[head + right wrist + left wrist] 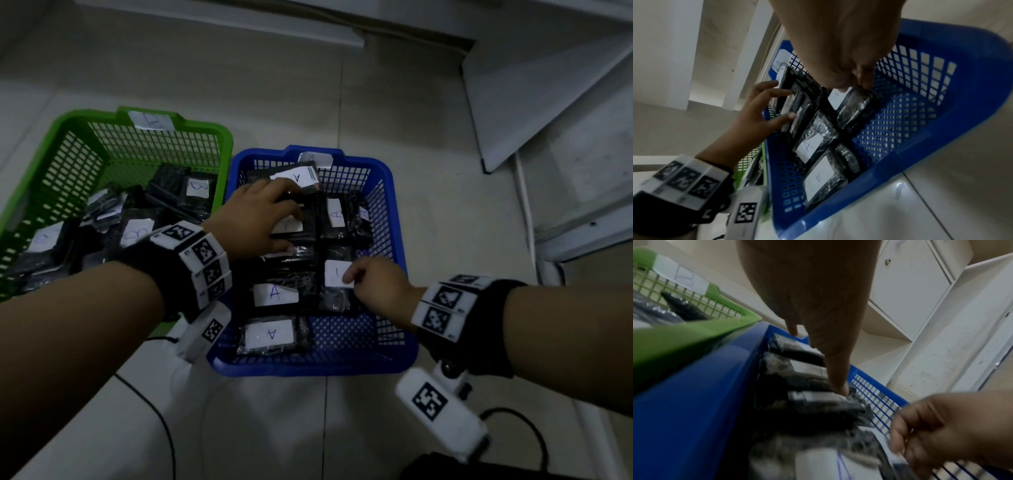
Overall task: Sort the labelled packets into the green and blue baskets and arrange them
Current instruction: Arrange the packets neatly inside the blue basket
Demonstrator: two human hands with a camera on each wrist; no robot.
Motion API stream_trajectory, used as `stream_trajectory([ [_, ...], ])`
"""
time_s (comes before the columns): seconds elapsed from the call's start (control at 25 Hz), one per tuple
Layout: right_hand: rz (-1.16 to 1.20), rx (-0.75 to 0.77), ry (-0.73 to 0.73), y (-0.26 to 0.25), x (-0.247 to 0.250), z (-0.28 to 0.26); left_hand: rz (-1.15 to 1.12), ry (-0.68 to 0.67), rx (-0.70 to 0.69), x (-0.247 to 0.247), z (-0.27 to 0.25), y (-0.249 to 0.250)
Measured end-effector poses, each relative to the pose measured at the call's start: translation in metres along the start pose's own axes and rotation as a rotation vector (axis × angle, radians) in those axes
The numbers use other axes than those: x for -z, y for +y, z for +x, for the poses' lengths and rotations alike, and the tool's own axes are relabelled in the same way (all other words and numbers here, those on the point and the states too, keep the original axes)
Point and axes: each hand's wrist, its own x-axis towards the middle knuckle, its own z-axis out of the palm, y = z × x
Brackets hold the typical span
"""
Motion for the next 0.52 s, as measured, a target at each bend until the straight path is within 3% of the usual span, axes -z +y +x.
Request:
stream_trajectory([
  [0.08,-0.106,0.111,0.038,0.000,-0.002,0.000,0.011,0.092,0.043,0.006,0.007,-0.006],
  [0.16,-0.316,0.316,0.064,0.000,-0.002,-0.003,-0.009,0.169,0.127,0.012,0.016,-0.015],
  [0.28,-0.692,0.575,-0.031,0.004,-0.007,0.000,0.026,0.089,0.271,0.016,0.028,-0.023],
  [0.4,-0.791,0.615,0.009,0.007,-0.009,0.006,0.118,-0.033,0.340,0.015,0.033,-0.028],
  [0.52,-0.730,0.600,-0.048,0.008,-0.004,0.010,0.154,0.007,0.311,0.016,0.030,-0.030],
])
